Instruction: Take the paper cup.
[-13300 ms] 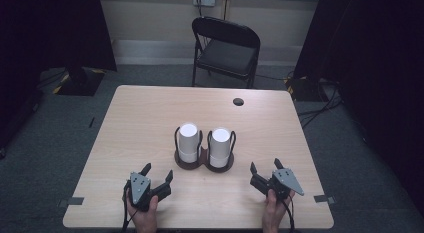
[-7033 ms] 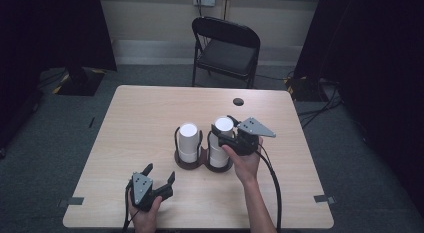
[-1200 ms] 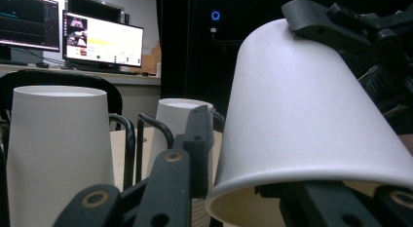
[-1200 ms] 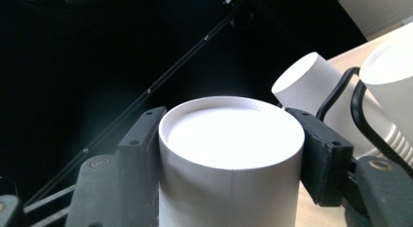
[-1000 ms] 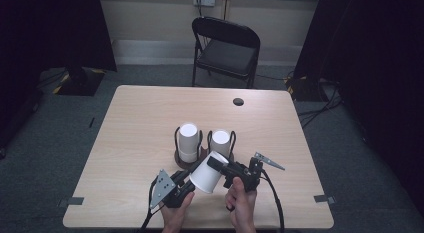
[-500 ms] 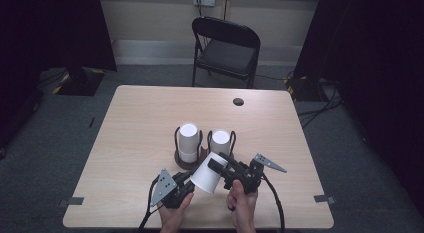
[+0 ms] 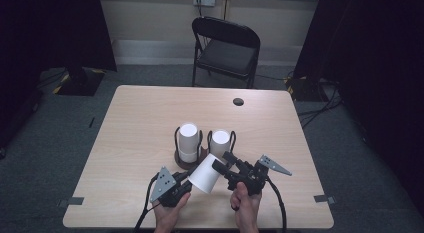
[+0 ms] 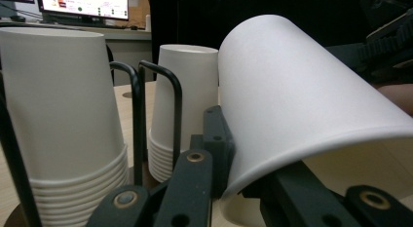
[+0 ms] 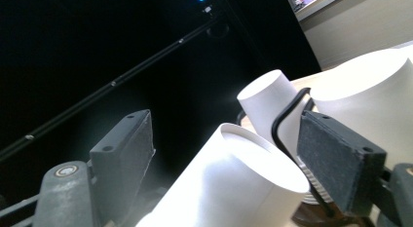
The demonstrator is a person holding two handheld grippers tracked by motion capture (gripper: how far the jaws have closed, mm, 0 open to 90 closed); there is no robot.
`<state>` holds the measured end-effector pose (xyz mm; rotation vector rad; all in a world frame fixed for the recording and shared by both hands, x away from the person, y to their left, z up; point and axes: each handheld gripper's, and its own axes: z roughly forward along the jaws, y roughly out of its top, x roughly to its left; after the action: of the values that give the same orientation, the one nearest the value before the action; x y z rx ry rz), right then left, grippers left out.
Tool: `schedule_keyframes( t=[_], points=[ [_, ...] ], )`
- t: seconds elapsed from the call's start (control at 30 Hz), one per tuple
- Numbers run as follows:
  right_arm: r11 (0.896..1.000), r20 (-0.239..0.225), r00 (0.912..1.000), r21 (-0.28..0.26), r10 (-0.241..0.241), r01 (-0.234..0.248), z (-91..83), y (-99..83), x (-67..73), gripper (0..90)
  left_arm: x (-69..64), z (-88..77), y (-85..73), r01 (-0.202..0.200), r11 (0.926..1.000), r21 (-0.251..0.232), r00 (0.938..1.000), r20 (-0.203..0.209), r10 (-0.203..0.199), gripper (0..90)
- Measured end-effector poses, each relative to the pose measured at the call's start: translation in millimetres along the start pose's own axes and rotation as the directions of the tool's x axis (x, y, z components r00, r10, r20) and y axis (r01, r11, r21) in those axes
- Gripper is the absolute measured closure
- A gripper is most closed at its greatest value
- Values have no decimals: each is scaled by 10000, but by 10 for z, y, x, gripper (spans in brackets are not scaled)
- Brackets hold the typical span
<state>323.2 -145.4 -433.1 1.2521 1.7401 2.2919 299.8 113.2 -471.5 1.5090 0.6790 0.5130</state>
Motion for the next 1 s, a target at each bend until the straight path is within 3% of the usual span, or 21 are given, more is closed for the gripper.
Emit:
schedule_keyframes(
  t=[0.17,0.33,0.53,0.77,1.0],
  points=[
    [9997,138,9996,13,-258,258,-18,-4,-4,198,38,-30,43,-46,9998,213,9999,-110,48,854],
    [9973,325,9968,-25,-733,734,-44,-1,3,177,89,-78,107,274,9994,229,9994,-217,-270,854],
    [9924,535,9911,245,-1217,1205,-66,-29,5,153,162,-120,161,23,9987,512,9995,-313,-7,855],
    [9812,840,9784,556,-1891,1848,-73,-52,29,147,223,-127,203,-272,9930,1152,9986,-423,322,859],
    [9607,1246,9545,969,-2709,2600,-111,-58,50,148,284,-164,274,-369,9883,1478,9984,-378,429,861]
  ],
)
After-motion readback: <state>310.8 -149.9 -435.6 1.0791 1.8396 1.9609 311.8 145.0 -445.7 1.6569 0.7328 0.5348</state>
